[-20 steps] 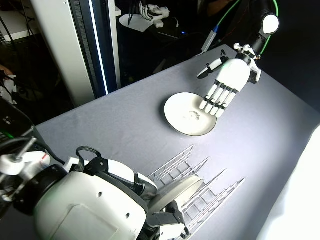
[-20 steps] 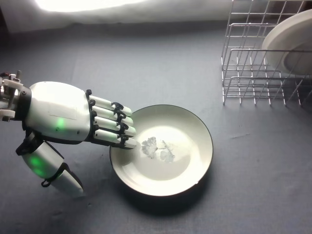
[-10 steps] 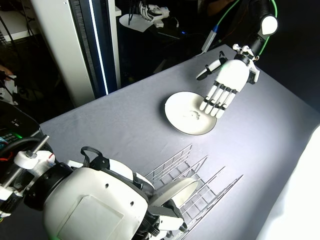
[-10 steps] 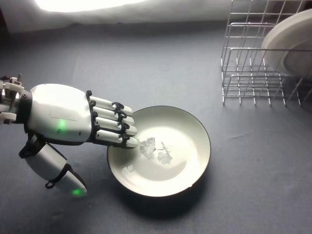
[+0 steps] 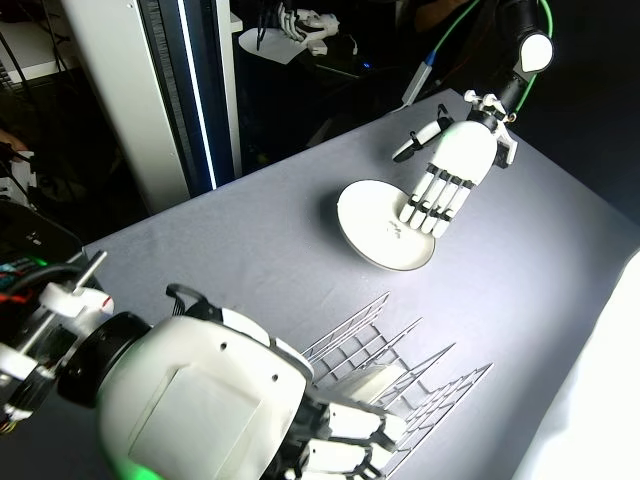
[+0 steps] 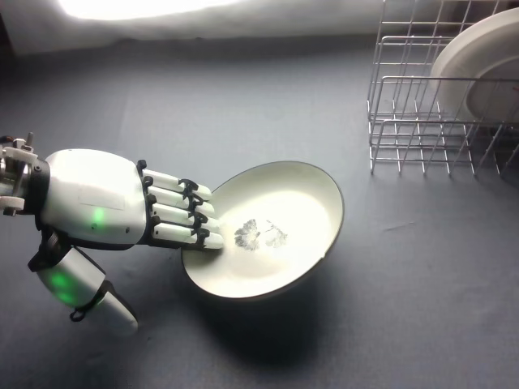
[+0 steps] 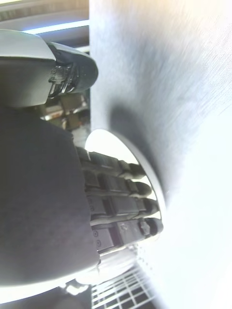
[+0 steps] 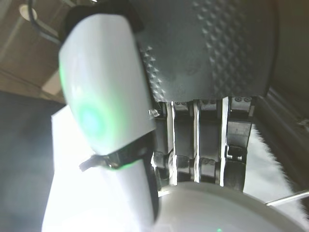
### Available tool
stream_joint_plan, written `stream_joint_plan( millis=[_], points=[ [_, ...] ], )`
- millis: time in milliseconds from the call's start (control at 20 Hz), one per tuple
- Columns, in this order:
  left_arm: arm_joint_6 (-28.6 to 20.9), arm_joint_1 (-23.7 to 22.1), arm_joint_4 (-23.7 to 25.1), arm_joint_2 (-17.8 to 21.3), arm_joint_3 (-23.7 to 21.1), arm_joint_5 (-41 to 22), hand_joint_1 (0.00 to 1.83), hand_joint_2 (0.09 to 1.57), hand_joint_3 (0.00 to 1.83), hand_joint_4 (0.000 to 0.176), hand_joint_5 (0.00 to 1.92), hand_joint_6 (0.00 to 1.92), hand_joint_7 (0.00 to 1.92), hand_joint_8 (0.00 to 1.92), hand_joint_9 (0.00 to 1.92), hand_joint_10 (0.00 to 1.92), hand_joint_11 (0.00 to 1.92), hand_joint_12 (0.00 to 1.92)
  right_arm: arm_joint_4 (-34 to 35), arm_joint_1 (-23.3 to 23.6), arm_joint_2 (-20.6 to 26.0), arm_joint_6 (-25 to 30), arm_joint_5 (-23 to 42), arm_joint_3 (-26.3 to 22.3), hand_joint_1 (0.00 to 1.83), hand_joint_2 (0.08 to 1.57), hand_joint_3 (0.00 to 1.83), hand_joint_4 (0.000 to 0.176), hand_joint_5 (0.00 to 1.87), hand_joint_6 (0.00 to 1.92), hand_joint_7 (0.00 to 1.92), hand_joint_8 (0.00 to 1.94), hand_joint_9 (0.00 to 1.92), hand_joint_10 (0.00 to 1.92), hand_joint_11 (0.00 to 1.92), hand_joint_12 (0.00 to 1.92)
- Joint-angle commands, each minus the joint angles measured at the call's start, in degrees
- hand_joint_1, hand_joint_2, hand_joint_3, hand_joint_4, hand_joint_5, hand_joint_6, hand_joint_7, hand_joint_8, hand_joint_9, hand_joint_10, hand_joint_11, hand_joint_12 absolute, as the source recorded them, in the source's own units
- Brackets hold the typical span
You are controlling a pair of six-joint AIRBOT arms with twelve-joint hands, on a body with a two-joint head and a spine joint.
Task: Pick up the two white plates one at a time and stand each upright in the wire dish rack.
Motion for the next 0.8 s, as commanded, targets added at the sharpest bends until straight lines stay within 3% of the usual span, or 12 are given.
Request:
stream_joint_plan(
  millis=[0,50,200,400,550,750],
  points=[
    [-0.25,0.50,-1.35,0.03,-0.04,-2.48,0.00,1.08,0.00,0.000,0.04,0.00,0.00,0.00,0.00,0.00,0.00,0.00,-0.46,1.13,0.66,0.44,7.79,-0.39,0.94,1.02,0.00,0.000,0.07,0.00,0.03,0.00,0.02,0.00,0.00,0.28],
    [-0.31,0.68,-1.34,0.04,-0.12,-2.48,0.00,1.08,0.00,0.000,0.05,0.01,0.01,0.00,0.00,0.00,0.00,0.00,-2.53,1.70,0.81,0.44,8.60,-1.02,0.87,0.98,0.00,0.000,0.01,0.00,0.00,0.00,0.00,0.00,0.00,0.08],
    [-0.57,1.17,-1.21,0.15,-0.41,-2.49,0.00,1.08,0.00,0.000,0.04,0.01,0.00,0.00,0.00,0.00,0.00,0.00,-10.23,3.03,1.18,0.44,10.75,-2.86,0.77,0.83,0.00,0.000,0.00,0.00,0.00,0.00,0.00,0.00,0.00,0.00],
    [-0.86,1.95,-1.00,0.19,-0.64,-2.49,0.00,1.08,0.00,0.000,0.04,0.01,0.00,0.00,0.00,0.00,0.00,0.00,-23.72,3.75,1.18,0.39,13.49,-4.34,1.07,0.78,0.00,0.000,0.00,0.00,0.00,0.00,0.00,0.00,0.00,0.00],
    [-1.02,2.43,-0.96,0.24,-0.86,-2.48,0.00,1.08,0.00,0.000,0.04,0.00,0.00,0.00,0.00,0.00,0.00,0.00,-32.48,4.31,1.21,0.27,13.94,-6.16,1.39,0.91,0.01,0.000,0.00,0.00,0.00,0.00,0.00,0.00,0.00,0.00],
    [-1.02,2.69,-0.96,0.23,-0.88,-2.48,0.00,1.09,0.00,0.000,0.05,0.01,0.01,0.00,0.00,0.00,0.00,0.00,-39.95,5.21,1.18,0.27,13.46,-9.26,1.48,0.97,0.03,0.000,0.00,0.00,0.00,0.00,0.00,0.00,0.00,0.00]
  ],
)
